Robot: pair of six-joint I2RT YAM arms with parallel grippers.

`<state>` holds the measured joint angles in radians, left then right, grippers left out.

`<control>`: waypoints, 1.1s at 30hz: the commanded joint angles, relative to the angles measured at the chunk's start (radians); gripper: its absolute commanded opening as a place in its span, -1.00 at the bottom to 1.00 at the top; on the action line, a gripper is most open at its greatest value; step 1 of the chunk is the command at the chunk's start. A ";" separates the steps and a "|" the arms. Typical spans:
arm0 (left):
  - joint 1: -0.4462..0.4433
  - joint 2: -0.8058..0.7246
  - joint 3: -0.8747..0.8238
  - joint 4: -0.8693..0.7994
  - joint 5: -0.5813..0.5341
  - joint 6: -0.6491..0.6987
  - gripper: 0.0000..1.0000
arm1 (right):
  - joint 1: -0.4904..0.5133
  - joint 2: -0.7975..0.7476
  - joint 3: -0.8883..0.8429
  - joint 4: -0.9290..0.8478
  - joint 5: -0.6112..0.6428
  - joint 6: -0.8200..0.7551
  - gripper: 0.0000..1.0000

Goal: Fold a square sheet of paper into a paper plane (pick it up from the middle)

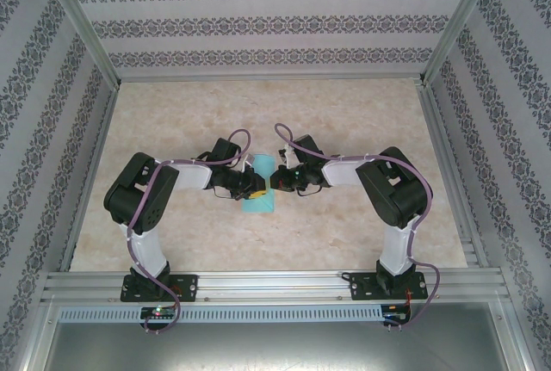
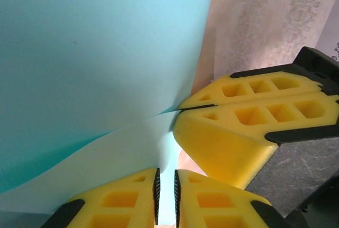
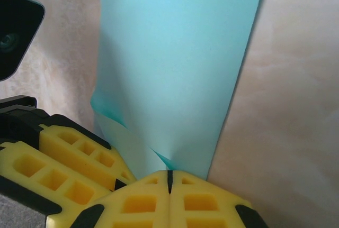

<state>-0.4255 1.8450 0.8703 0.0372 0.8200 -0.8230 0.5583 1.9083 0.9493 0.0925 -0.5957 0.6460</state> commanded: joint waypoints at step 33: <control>-0.017 0.064 -0.050 -0.149 -0.165 -0.022 -0.67 | -0.007 -0.108 0.034 -0.140 0.079 -0.031 -0.68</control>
<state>-0.4328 1.8545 0.8761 0.0078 0.7815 -0.8219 0.5457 1.8107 0.9718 -0.0124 -0.5312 0.6407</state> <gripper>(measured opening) 0.163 0.169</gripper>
